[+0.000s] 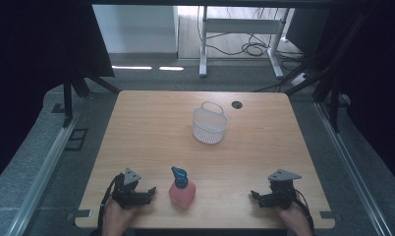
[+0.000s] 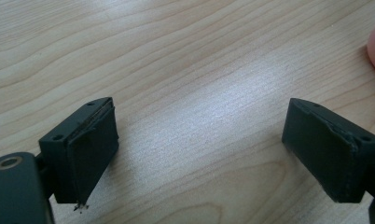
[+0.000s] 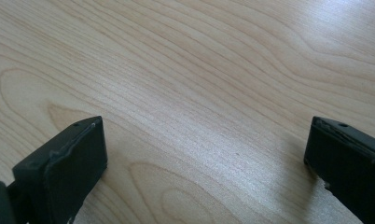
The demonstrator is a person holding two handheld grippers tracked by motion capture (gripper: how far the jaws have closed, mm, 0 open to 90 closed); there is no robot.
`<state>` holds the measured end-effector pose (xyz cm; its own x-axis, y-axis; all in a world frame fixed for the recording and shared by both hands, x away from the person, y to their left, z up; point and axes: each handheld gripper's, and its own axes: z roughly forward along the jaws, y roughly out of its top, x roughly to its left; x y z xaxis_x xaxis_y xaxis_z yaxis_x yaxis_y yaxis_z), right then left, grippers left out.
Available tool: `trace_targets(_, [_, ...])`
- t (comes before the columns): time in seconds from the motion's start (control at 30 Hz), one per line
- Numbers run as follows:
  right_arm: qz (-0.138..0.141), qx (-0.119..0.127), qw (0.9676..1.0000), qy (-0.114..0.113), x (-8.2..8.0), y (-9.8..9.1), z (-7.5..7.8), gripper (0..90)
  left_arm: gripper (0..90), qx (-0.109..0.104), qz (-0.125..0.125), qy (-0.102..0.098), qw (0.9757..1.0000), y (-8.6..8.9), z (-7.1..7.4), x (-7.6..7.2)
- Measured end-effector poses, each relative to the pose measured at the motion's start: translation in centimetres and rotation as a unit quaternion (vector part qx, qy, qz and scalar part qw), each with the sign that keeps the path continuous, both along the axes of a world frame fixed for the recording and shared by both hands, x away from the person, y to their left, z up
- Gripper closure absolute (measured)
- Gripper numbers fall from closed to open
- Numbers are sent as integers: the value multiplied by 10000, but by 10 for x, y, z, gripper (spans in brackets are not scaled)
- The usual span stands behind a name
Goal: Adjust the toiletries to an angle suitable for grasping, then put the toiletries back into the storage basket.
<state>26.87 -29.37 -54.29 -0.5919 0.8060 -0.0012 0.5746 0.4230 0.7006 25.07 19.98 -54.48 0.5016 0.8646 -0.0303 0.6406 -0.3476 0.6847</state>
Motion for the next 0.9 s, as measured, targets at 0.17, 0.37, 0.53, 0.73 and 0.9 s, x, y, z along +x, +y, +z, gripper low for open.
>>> trace_targets(0.17, [-1,1,10000,1,0,0,0,0,102,-1,10,-6,10000,-1,0,2])
trace_targets(0.37, [1,4,10000,1,0,0,0,0,101,-6,106,-1,9999,-3,0,3])
trace_targets(0.53, [0,2,10000,0,0,0,0,0,102,8,107,35,9999,-4,1,3])
trace_targets(0.73, [1,2,10000,1,0,0,0,0,105,-20,20,121,9999,-5,3,4])
trace_targets(0.9, [0,3,10000,1,0,0,0,0,106,-174,-81,187,9996,-6,5,3])
